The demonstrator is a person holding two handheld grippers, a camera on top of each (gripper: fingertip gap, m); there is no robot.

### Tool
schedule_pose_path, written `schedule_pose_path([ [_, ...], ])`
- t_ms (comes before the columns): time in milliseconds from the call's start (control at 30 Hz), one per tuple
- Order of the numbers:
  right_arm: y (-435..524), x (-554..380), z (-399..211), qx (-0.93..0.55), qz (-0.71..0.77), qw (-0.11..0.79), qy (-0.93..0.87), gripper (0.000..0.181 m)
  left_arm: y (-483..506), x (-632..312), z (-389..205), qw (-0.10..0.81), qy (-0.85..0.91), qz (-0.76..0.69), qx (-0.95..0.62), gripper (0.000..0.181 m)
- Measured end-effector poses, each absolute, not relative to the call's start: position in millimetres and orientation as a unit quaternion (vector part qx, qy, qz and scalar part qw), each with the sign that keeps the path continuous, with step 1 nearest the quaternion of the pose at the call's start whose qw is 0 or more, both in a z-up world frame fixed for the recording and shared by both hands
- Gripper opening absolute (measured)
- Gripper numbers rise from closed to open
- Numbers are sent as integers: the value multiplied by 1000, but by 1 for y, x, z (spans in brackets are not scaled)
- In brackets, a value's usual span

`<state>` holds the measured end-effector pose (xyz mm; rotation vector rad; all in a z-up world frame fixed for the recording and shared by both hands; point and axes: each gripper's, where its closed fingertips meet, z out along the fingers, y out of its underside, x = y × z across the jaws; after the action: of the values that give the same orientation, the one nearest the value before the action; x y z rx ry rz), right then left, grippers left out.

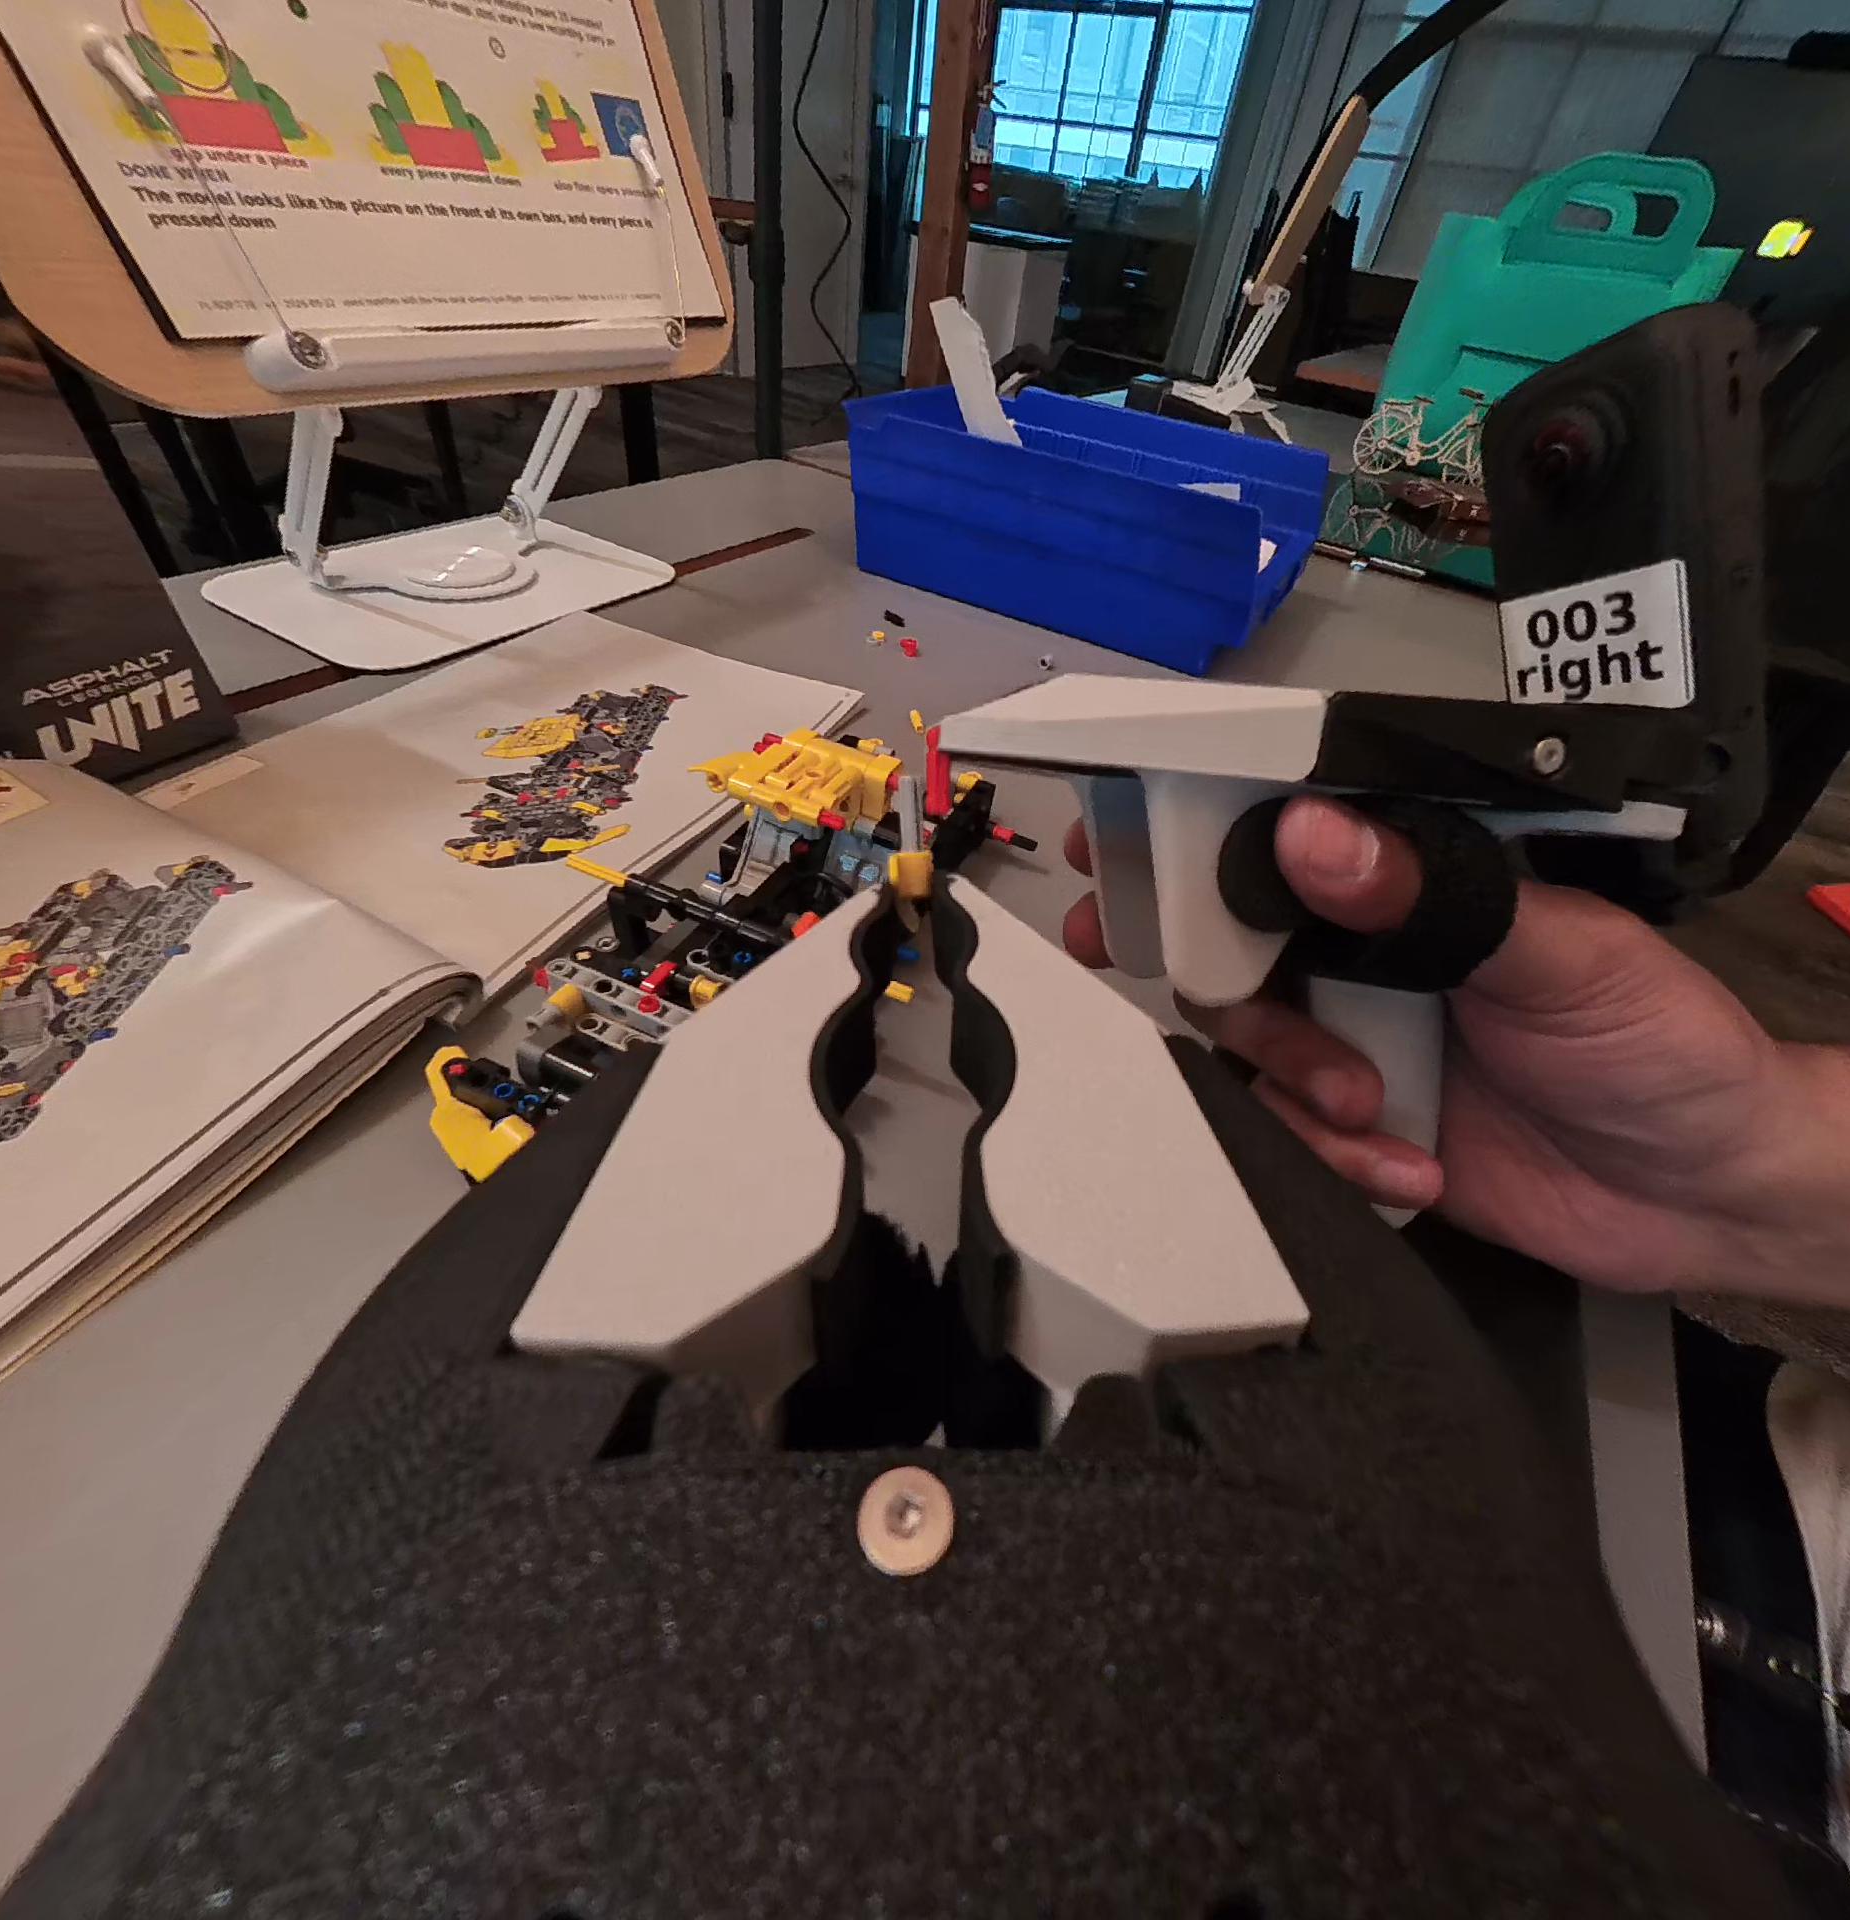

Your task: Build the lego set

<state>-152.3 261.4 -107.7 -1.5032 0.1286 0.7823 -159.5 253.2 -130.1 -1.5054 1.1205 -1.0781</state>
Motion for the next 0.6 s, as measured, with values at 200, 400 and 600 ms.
schedule_pose_path([
  [200,262,-162,-110,-671,356,649,39,3,251,-157,-130,475,468,-432,-607,6],
  [400,263,-161,-112,-676,352,646,36,3,253,-159,-131,477,467,-427,-610,6],
  [600,262,-162,-111,-673,355,648,29,3,250,-158,-130,470,466,-439,-607,6],
])
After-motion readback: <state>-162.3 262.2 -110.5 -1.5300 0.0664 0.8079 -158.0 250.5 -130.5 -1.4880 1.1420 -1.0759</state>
